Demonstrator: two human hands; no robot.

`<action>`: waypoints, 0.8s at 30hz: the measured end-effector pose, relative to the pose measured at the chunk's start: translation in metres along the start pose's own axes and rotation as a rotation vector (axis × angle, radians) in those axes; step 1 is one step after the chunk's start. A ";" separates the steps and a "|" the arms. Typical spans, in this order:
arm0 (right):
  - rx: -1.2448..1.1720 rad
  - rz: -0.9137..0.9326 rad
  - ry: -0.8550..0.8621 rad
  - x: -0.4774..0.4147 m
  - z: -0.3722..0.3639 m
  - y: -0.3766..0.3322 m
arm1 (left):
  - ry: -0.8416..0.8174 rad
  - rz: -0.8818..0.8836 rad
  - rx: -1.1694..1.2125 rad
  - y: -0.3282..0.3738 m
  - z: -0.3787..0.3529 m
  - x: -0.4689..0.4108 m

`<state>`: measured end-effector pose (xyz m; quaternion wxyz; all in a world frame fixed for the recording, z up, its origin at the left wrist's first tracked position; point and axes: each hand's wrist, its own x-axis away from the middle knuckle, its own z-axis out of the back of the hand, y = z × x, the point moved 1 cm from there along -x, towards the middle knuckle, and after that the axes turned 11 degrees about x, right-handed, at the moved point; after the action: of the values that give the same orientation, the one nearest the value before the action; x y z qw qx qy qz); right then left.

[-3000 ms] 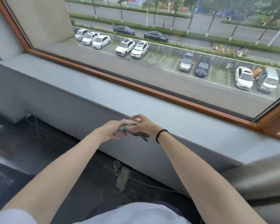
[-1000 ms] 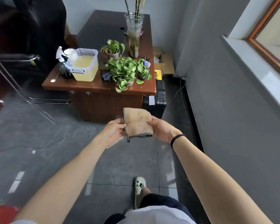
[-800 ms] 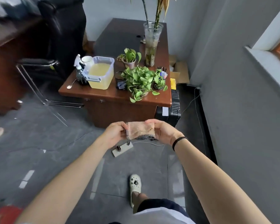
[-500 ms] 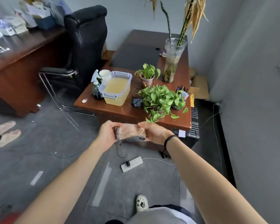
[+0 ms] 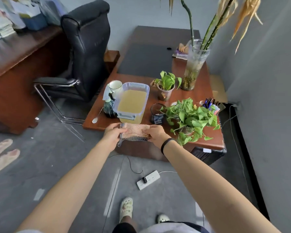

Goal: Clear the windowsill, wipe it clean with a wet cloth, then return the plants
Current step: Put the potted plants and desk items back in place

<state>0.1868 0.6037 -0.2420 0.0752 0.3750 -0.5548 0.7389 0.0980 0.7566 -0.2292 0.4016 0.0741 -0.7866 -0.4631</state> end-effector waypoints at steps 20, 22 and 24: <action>-0.029 -0.109 0.458 -0.061 -0.086 0.000 | 0.061 0.078 -0.144 0.022 0.049 -0.106; -0.072 -0.121 0.443 -0.062 -0.085 0.002 | 0.058 0.105 -0.143 0.021 0.048 -0.108; -0.111 -0.125 0.421 -0.063 -0.086 0.002 | 0.053 0.112 -0.145 0.022 0.048 -0.108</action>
<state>0.1897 0.6971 -0.2922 0.2554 0.2413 -0.5423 0.7632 0.1421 0.8542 -0.2849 0.4516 0.0130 -0.7431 -0.4936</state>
